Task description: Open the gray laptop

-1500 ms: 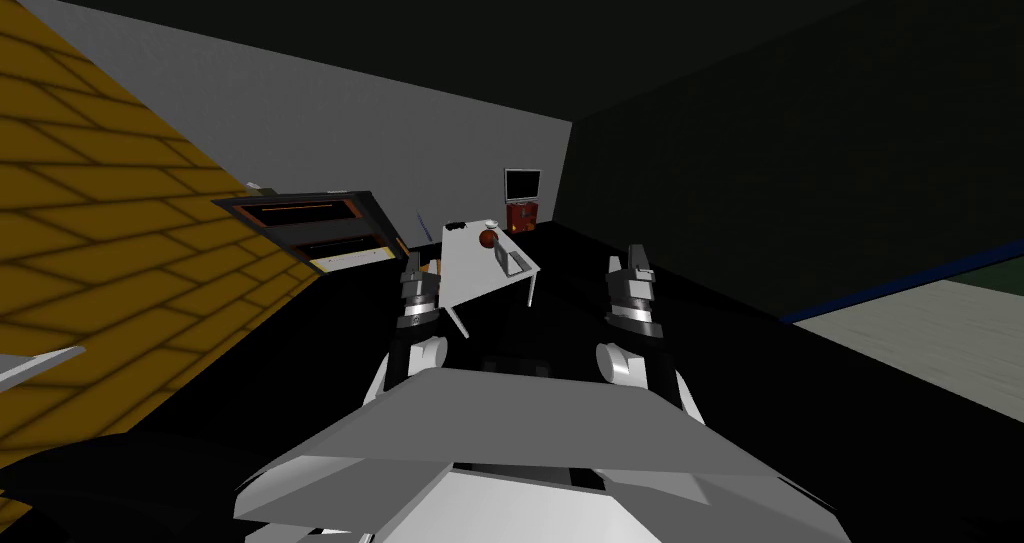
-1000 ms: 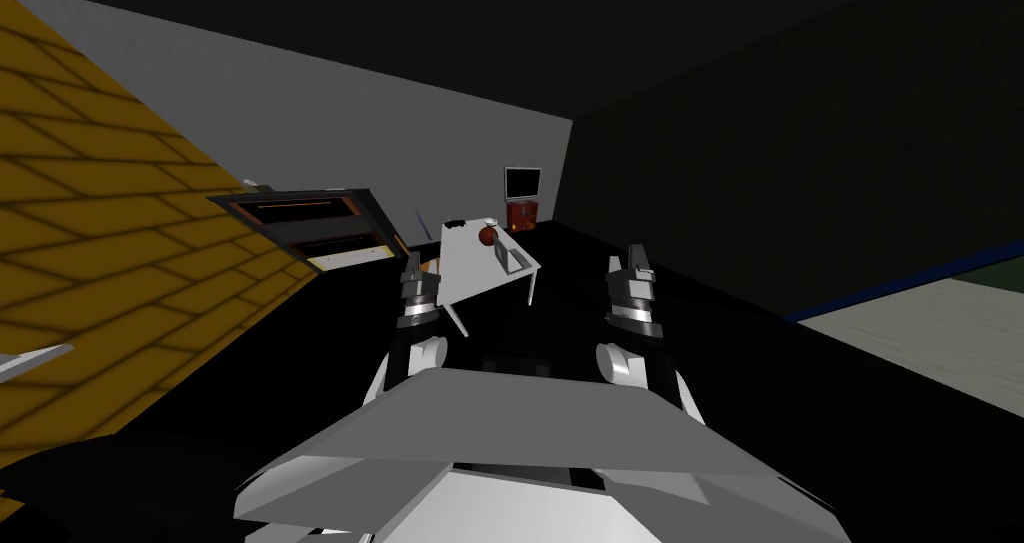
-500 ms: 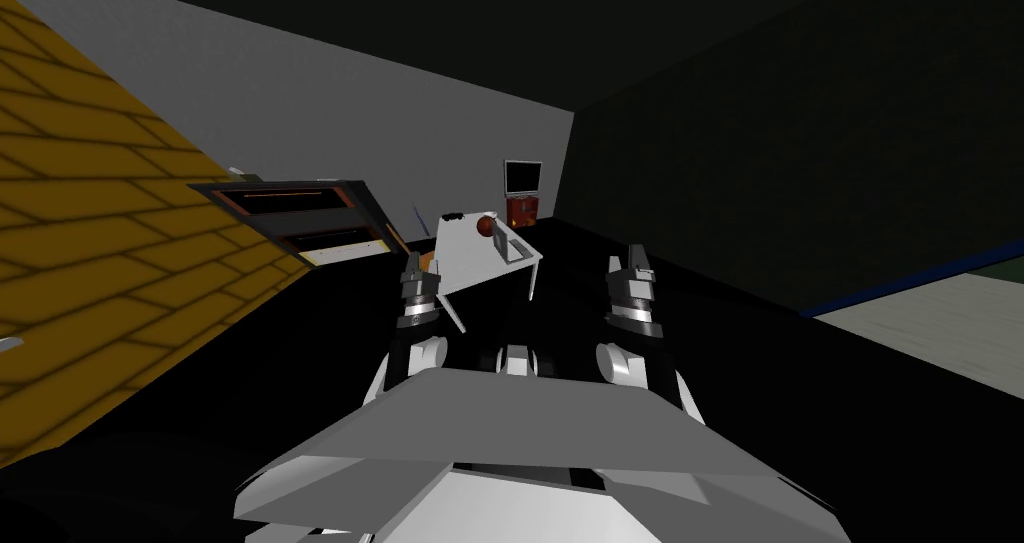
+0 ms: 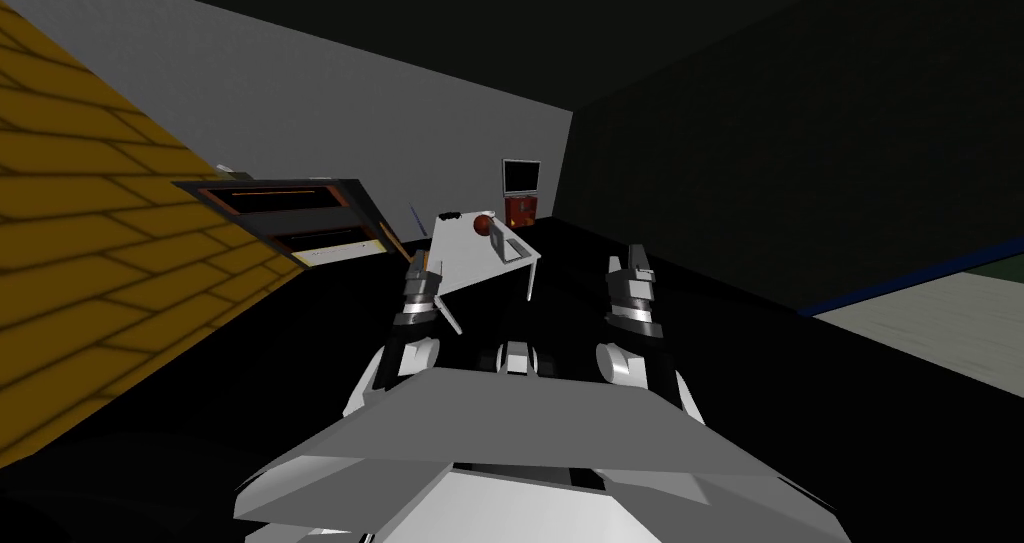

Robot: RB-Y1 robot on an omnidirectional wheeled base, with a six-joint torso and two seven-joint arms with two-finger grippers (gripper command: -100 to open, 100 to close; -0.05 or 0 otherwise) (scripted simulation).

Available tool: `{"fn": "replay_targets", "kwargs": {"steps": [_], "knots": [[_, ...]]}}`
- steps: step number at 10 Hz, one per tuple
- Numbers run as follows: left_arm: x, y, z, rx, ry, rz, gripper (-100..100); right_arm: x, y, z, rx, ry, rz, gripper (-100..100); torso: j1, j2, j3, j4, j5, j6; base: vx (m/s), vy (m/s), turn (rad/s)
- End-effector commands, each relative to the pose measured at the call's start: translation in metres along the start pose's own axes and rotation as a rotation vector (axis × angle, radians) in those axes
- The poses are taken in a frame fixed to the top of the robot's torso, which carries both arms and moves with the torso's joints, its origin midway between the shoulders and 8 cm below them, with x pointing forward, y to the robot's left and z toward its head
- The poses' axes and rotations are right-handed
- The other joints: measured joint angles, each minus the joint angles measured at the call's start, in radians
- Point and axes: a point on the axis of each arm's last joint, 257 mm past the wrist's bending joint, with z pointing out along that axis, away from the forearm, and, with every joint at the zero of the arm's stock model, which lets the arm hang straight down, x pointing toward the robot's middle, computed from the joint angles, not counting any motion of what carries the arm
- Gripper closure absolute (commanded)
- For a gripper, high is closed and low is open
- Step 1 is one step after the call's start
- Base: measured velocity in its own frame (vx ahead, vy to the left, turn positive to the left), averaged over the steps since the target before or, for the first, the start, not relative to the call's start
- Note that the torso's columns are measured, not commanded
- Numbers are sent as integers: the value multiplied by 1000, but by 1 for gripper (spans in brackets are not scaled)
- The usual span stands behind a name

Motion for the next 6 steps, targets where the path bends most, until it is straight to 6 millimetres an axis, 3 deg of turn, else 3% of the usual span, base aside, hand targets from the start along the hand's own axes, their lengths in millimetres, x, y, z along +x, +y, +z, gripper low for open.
{"fn": "replay_targets", "kwargs": {"steps": [1,6], "knots": [[1,12,3,-41,36,48,-100,0,0,0,0,0,0,0,1,1,0,0,0,0,66,-64,-26],[-2,38,5,-132,53,121,-100,0,0,0,0,0,0,0,1,1,0,0,0,0,87,-73,-25]]}}
